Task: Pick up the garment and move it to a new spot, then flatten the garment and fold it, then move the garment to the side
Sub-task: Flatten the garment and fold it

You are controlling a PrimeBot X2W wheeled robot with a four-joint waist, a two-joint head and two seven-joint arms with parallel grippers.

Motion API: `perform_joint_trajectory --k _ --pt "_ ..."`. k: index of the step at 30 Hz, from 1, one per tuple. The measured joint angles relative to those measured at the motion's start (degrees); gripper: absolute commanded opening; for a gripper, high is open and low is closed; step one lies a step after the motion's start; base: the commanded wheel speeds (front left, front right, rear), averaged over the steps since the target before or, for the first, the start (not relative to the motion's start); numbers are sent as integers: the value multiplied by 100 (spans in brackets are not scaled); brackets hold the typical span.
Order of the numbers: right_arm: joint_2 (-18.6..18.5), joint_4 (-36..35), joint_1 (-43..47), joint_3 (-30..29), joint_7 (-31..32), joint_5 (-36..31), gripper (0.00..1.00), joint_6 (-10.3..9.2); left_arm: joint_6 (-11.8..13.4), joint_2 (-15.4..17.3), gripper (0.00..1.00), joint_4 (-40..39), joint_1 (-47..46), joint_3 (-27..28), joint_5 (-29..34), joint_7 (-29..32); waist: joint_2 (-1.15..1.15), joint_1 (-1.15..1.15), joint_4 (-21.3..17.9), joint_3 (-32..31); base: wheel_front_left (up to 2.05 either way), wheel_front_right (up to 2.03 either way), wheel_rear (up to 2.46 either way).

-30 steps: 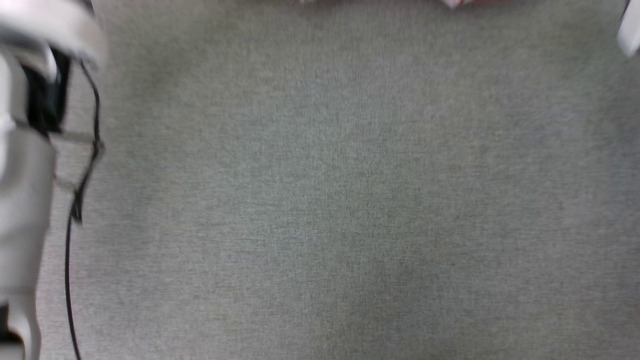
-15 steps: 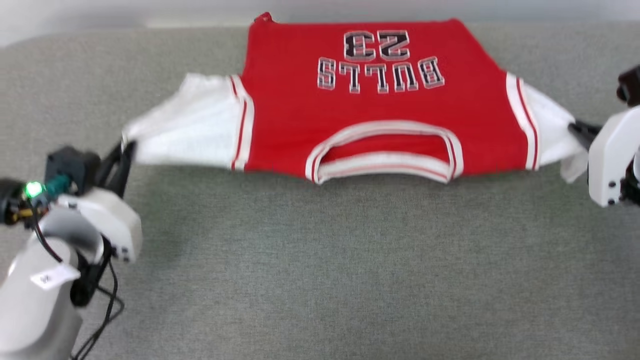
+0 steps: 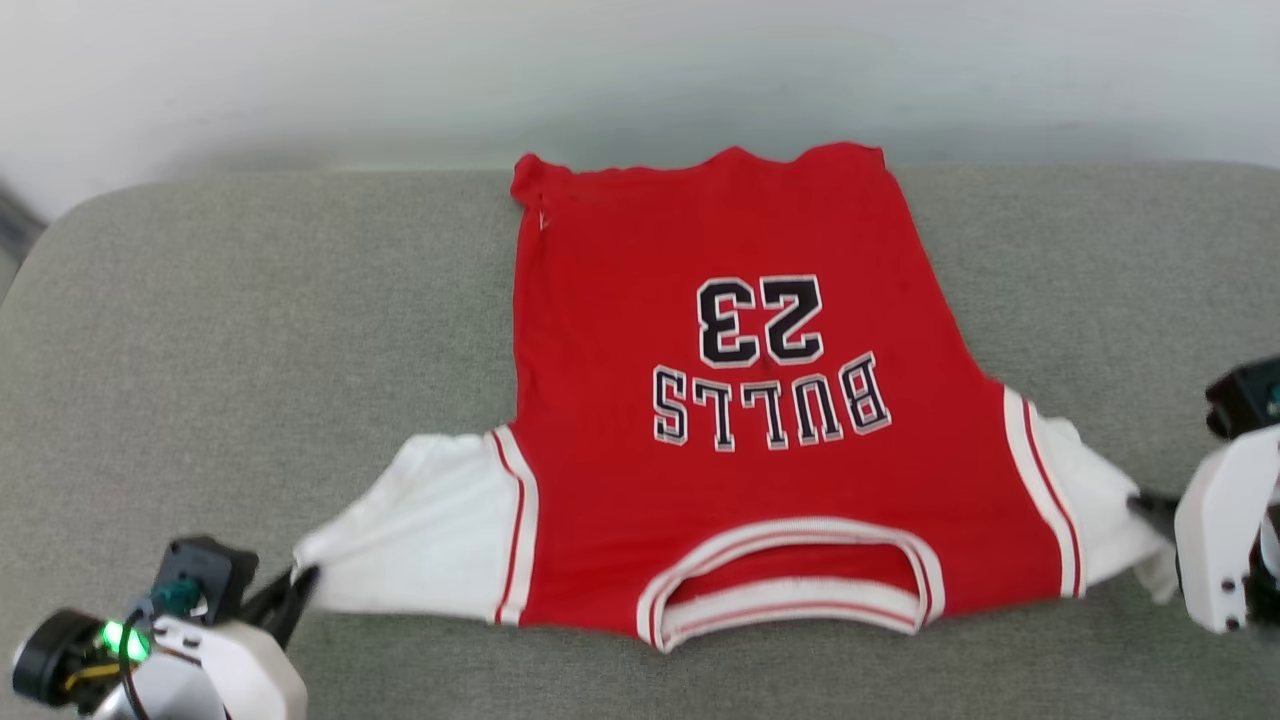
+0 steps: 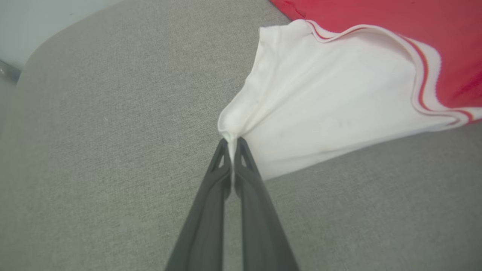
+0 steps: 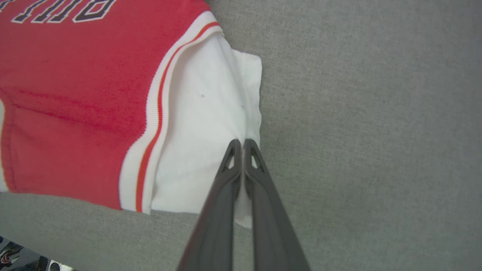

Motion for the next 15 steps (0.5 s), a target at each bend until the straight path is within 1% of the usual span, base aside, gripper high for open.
perform_joint_trajectory --k 2,8,11,15 --pt "14 -203 346 -162 191 1 0 0 77 56 0 -226 299 8 -130 147 0 0 -22 -78 0 0 0" --pt "126 -805 1349 -641 758 -122 0 -1 187 138 0 -679 1043 -98 -394 501 0 0 -48 -205 0 0 0" --pt "290 -1044 1719 -843 931 -183 0 -2 230 127 0 -772 1177 -136 -468 576 0 1 -49 -219 0 0 0" --pt "419 -1321 1936 -1046 1132 -296 0 -2 269 62 0 -856 1223 -190 -481 576 0 1 -44 -209 0 0 0"
